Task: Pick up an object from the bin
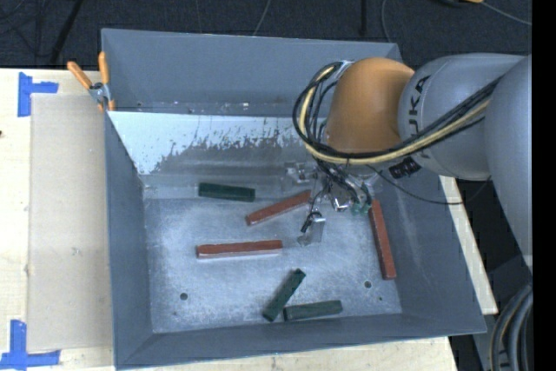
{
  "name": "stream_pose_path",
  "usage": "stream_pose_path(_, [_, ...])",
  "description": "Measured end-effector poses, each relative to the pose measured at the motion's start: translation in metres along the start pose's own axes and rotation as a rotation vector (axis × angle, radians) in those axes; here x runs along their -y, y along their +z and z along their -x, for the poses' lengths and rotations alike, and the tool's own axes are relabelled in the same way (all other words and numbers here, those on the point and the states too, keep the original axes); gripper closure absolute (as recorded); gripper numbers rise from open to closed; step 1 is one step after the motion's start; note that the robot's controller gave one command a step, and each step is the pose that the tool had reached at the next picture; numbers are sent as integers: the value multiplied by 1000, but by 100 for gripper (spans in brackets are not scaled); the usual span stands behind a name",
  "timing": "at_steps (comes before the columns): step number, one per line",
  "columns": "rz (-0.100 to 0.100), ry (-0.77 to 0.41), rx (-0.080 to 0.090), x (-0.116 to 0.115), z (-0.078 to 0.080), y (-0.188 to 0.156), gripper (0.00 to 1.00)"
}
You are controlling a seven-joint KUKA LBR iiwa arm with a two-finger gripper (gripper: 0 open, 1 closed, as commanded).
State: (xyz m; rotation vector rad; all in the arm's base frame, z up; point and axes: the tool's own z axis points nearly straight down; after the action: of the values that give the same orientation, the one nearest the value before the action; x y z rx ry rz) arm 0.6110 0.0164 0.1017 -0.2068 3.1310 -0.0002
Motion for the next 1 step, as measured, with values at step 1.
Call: stream_pose_path(1, [1,-276,-2,-10,4,-4,0])
